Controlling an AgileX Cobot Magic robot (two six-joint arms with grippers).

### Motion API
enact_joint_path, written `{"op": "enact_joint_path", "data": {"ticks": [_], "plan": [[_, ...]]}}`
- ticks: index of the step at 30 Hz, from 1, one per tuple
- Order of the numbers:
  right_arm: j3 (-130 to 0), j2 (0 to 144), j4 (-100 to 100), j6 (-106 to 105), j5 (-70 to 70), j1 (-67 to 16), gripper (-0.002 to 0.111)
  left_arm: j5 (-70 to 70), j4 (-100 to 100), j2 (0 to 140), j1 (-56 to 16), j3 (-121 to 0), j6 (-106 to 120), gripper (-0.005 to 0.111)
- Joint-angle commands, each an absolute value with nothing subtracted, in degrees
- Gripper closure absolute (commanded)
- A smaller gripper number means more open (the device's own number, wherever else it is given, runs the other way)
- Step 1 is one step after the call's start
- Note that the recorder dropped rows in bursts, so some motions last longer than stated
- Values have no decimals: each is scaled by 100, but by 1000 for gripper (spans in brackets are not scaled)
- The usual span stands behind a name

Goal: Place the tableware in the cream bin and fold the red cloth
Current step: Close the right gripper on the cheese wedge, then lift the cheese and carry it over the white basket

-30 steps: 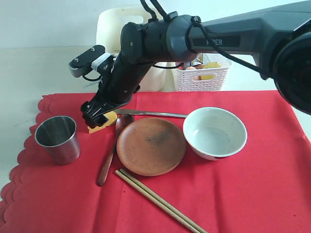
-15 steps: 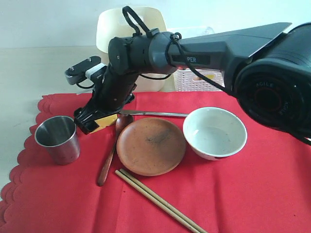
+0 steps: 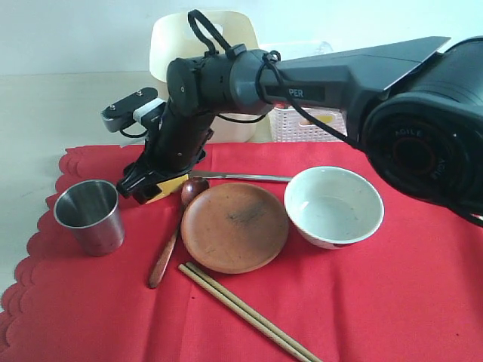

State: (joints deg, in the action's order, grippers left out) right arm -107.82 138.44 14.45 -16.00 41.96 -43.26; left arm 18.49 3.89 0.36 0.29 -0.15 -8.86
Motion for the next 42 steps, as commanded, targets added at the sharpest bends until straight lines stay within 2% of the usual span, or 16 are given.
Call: {"op": "enact_joint_path", "data": {"ticks": [1,42], "plan": [[-10793,13662,1447,-1587,4229,-4332,108,1826,386,0,-6,0,-902,106],[-10793,11431,1231,-1495,4446,-4332,108,1826,386,0,-6,0,-902,106]]}}
